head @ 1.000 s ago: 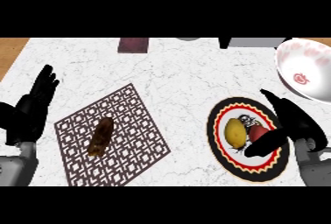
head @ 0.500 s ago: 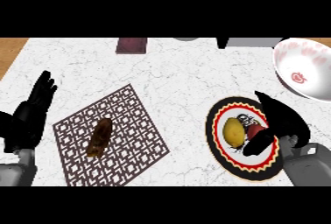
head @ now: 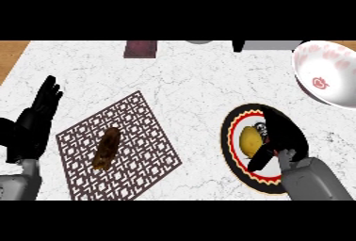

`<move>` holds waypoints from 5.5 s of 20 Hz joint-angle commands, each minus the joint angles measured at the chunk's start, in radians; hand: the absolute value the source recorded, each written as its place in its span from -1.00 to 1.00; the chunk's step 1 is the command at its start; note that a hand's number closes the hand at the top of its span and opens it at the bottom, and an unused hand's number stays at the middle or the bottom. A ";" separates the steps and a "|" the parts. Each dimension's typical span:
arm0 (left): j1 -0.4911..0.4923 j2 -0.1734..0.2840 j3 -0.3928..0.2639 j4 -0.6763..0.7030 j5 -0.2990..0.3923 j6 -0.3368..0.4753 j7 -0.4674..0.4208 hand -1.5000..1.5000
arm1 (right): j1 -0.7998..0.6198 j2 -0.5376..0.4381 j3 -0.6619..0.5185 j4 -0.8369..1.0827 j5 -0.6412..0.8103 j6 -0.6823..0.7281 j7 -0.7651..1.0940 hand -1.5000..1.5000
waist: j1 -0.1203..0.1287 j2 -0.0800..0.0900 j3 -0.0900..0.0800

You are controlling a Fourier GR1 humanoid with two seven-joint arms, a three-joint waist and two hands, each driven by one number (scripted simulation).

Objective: Pick the lemon from the plate and place it in the bowl

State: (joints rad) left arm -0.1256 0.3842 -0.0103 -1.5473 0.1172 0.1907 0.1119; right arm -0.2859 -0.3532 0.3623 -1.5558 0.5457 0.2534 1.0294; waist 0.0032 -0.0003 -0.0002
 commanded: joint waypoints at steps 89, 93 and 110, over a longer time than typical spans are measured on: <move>-0.060 -0.125 0.112 0.027 -0.123 -0.146 0.003 0.00 | -0.692 -0.380 -0.721 1.407 0.264 -0.617 -0.650 -1.00 | 0.054 0.031 0.005; -0.093 -0.111 0.119 0.009 -0.126 -0.143 0.042 0.00 | -0.636 -0.392 -0.763 1.409 0.209 -0.548 -0.833 -1.00 | 0.051 0.028 0.007; -0.050 -0.125 0.135 0.016 -0.145 -0.118 0.025 0.00 | -0.439 -0.453 -1.253 1.244 -0.334 -0.495 -1.282 -1.00 | 0.002 0.005 0.002</move>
State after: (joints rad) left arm -0.1748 0.2615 0.1267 -1.5230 -0.0133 0.0614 0.1227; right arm -0.7964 -0.7732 -0.8327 -0.3068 0.2902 -0.3106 -0.2019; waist 0.0084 0.0078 0.0041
